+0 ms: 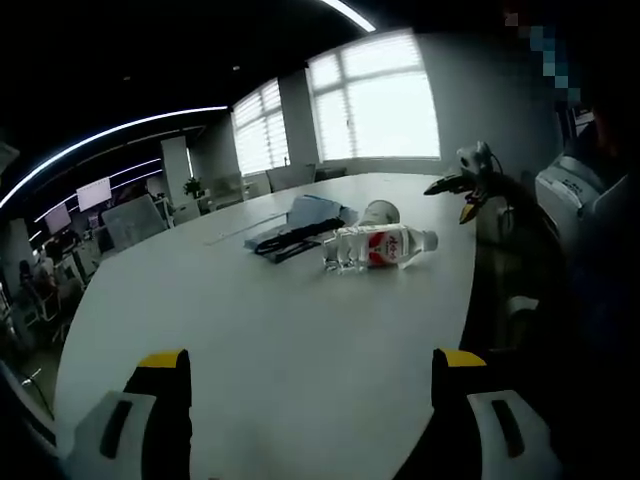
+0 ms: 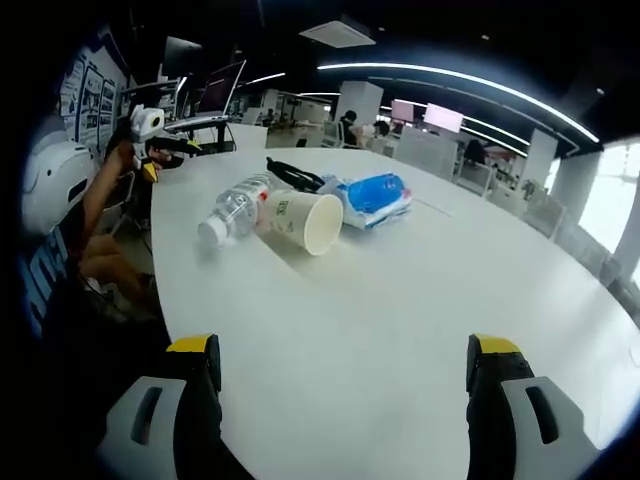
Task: Arrange the tabletop items into an orderly group along one side of the table until the central work area is clear of visible clutter.
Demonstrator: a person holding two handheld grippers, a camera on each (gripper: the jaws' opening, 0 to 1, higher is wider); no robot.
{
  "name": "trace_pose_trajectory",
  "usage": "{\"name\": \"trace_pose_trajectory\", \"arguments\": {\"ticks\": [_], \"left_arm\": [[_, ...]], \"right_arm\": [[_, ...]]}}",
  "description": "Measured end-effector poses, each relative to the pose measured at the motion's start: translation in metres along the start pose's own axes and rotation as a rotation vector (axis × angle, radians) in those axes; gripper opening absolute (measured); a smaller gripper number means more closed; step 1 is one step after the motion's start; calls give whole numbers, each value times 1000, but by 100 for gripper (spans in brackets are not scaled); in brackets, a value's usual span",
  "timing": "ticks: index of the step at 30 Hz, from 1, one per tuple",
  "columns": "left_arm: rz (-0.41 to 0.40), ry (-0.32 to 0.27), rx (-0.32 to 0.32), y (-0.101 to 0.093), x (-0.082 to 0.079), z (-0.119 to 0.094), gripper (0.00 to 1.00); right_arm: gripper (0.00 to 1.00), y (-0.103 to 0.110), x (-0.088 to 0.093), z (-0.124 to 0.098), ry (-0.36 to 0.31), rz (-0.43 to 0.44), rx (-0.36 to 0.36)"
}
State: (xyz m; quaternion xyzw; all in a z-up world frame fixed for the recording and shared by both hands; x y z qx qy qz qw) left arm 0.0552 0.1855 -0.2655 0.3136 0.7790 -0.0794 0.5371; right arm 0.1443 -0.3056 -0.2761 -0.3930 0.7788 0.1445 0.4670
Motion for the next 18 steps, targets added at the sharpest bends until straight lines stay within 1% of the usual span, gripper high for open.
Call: {"name": "trace_pose_trajectory", "arguments": {"ticks": [2,7,18], "left_arm": [[-3,-8,-8,1,0,-1,100],[0,-3,-5,0,0,-1,100],[3,-15,-14,1,-1,-3,100]], "right_arm": [[100,0,0,0,0,1,0],[100,-2,0,0,-3,3,5],[100,-2,0,-1,-4,0,6]]}}
Point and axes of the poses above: the point that each gripper's makers call its tool centre point, and the gripper's own axes: z roughly forward along the fingers, y roughly to its left, x roughly out of its underside, the point moved 4 cm from there along -z, roughly backward along the fingers, and after that the axes turned 4 degrees about z, right-handed, at the moved point
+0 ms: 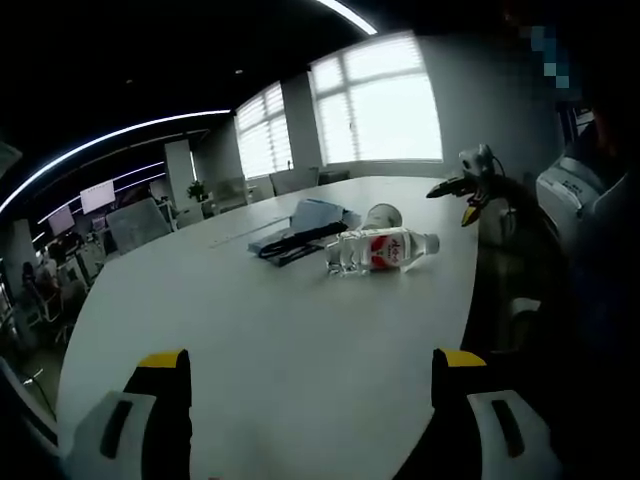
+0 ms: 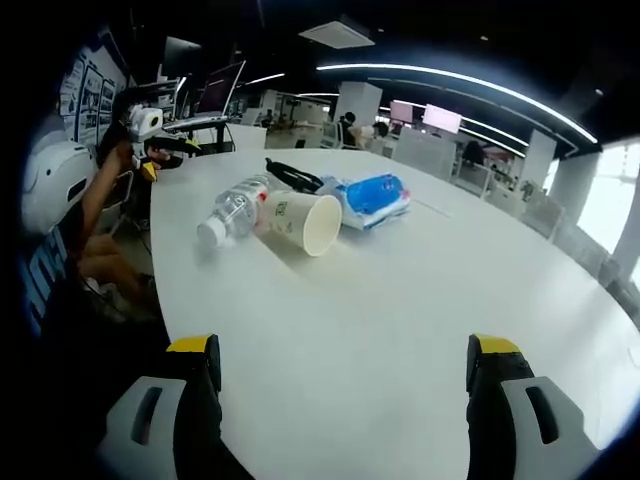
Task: Arrange the tabletop items into an orderly group along one side of the table until the central work area is clear of visible clutter.
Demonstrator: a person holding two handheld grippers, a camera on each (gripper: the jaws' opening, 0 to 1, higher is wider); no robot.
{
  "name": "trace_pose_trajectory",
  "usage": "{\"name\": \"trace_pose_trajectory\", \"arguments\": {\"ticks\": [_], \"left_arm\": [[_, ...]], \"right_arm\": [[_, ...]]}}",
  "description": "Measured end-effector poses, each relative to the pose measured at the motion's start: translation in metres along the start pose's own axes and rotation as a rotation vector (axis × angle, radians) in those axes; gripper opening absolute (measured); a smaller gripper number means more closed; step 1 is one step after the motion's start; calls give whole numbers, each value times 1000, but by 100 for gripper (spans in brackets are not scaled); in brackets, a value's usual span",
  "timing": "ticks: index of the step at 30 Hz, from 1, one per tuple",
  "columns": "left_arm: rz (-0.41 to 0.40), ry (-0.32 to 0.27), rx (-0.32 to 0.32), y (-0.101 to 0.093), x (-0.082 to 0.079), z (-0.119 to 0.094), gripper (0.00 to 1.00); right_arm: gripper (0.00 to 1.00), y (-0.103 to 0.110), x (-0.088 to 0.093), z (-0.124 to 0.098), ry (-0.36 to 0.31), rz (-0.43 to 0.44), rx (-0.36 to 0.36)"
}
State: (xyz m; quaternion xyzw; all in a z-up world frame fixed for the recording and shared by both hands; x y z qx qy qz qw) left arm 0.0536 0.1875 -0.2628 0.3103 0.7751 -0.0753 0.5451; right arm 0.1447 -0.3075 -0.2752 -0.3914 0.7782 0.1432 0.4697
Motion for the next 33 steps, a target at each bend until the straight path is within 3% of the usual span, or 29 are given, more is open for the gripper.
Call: {"name": "trace_pose_trajectory", "arguments": {"ticks": [33], "left_arm": [[3,0,0,-2,2,-1,100]], "right_arm": [[100,11,-7,4,-21,-6,5]]}}
Point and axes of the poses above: the point that each gripper's makers call its tool centre point, and the gripper's own axes: z roughly forward along the fingers, y roughly to its left, x roughly out of its underside, the point moved 4 cm from there along -z, roughly backward along the fingers, and after that the axes turned 4 degrees about z, right-handed, at the moved point
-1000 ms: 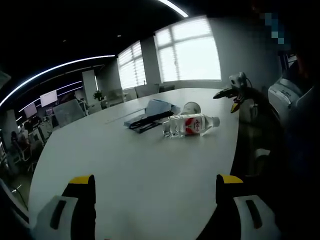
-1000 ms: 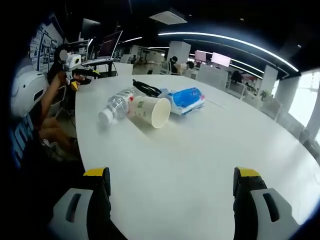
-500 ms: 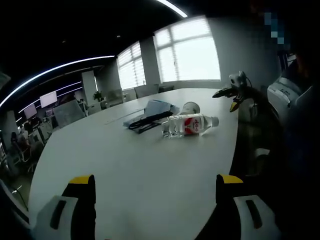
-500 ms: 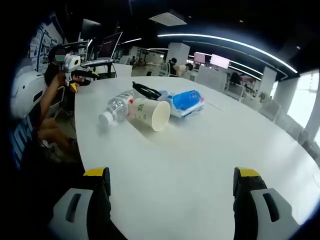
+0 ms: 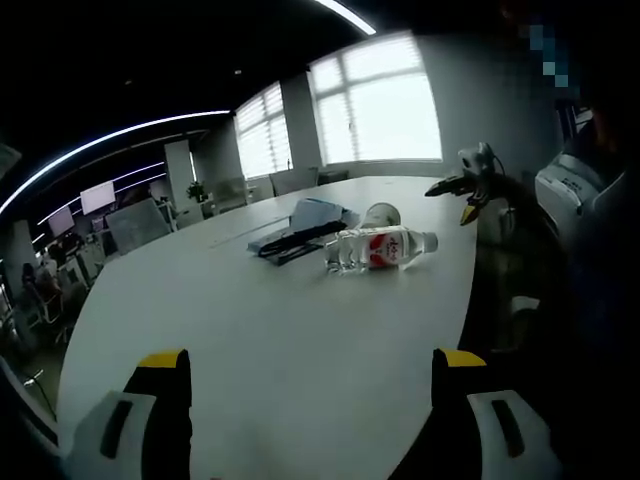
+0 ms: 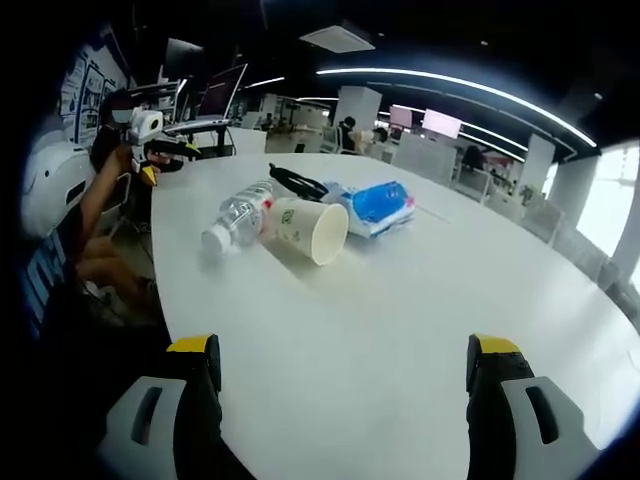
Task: Arrange the tabletop items into an orderly group along one side of the table until the central work area is clear of visible clutter.
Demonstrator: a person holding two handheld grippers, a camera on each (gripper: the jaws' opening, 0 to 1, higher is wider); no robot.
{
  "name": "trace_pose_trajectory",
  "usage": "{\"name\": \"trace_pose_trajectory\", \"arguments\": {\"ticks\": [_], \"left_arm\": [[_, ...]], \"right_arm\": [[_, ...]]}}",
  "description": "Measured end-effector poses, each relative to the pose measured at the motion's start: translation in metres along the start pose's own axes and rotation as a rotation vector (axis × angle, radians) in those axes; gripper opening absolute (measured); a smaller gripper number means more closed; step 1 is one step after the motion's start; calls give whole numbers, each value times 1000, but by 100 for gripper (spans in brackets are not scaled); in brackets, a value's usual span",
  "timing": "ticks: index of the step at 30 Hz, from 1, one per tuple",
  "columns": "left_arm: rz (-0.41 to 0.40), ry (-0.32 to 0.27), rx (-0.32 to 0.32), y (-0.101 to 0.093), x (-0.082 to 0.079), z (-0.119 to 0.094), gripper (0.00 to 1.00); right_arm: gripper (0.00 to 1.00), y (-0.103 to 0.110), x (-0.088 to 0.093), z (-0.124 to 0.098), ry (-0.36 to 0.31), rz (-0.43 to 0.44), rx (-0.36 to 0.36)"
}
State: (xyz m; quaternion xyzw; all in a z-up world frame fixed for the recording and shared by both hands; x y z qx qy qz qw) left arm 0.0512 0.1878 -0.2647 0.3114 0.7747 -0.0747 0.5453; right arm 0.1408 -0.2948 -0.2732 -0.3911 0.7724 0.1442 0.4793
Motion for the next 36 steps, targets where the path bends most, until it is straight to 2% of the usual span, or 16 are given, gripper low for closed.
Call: {"name": "trace_pose_trajectory", "arguments": {"ticks": [13,36], "left_arm": [[2,0,6,-2,1,1,100],[6,-3,15,-5,4,2,100]], "right_arm": [[100,15,0,8,-8,-6,-31],[98,29,-4,15,-40,3,-69]]}}
Point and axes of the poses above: the point that each gripper's makers call its tool centre point, and the gripper's own axes: z roughly forward along the fingers, y roughly to its left, x roughly out of its underside, the point moved 4 cm from there along -z, roughly backward along the fingers, and after that the axes turned 4 degrees about z, right-handed, at the moved point
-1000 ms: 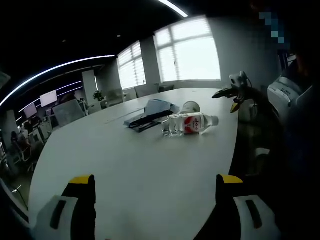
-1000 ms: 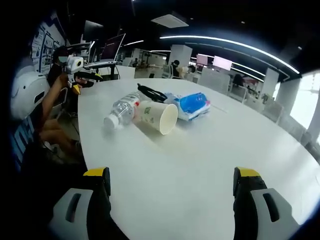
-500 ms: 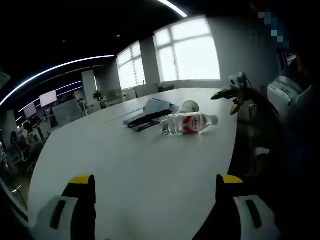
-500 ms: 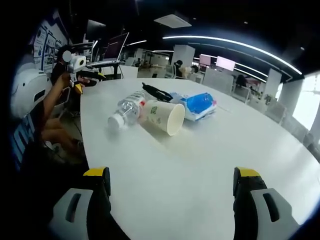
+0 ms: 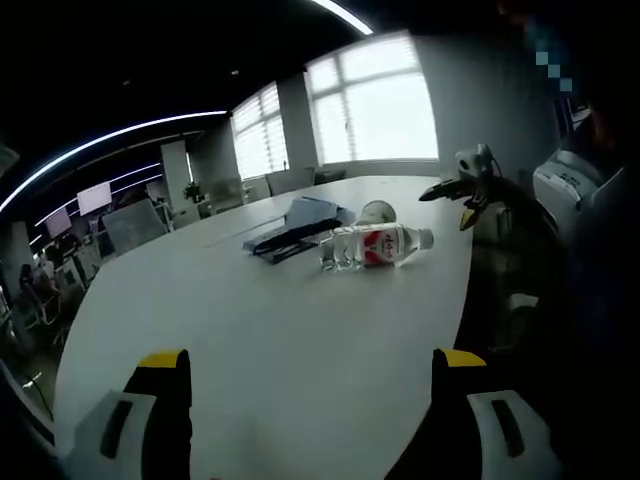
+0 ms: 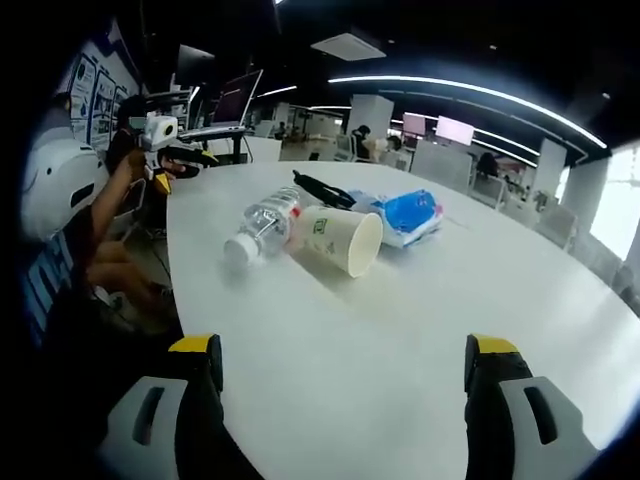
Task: Arrange the tabletop items into an orderly group along one side of the table until the central work area is clear of visible clutter.
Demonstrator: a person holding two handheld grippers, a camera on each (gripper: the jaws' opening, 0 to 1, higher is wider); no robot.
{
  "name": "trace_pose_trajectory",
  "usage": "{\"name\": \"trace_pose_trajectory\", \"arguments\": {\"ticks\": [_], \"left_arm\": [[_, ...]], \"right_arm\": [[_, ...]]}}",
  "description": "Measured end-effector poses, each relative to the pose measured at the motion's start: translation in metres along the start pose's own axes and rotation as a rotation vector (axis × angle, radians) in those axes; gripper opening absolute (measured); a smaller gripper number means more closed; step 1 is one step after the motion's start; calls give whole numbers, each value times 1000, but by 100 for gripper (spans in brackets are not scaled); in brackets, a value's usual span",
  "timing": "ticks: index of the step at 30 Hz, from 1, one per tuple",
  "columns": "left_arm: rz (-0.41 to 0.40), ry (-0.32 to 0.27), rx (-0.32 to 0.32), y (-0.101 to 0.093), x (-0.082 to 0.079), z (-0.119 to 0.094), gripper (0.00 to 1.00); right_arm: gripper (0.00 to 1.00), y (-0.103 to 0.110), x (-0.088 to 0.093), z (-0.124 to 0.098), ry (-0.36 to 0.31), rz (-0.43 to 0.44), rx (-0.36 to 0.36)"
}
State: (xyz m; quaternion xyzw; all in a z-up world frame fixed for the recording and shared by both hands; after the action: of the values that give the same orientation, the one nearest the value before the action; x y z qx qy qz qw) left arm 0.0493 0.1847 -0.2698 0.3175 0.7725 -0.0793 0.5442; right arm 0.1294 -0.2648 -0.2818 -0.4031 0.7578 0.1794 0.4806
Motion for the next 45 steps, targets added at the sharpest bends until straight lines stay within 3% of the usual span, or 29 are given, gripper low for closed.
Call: {"name": "trace_pose_trajectory", "arguments": {"ticks": [45], "left_arm": [[8,-14,26,-5,-2,4,100]], "right_arm": [[84,30,-13,23,-72,34,-87]]}}
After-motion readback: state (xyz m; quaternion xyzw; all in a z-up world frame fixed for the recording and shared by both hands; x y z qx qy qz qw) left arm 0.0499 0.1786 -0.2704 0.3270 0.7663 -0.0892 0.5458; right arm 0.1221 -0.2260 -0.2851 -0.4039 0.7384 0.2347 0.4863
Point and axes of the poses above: the point that each gripper's makers call its tool centre point, and the gripper's own axes: z roughly forward along the fingers, y roughly to its left, x roughly out of its underside, the point moved 4 cm from there along -z, roughly backward along the fingers, and after that the axes turned 4 degrees about z, right-handed, at the moved point
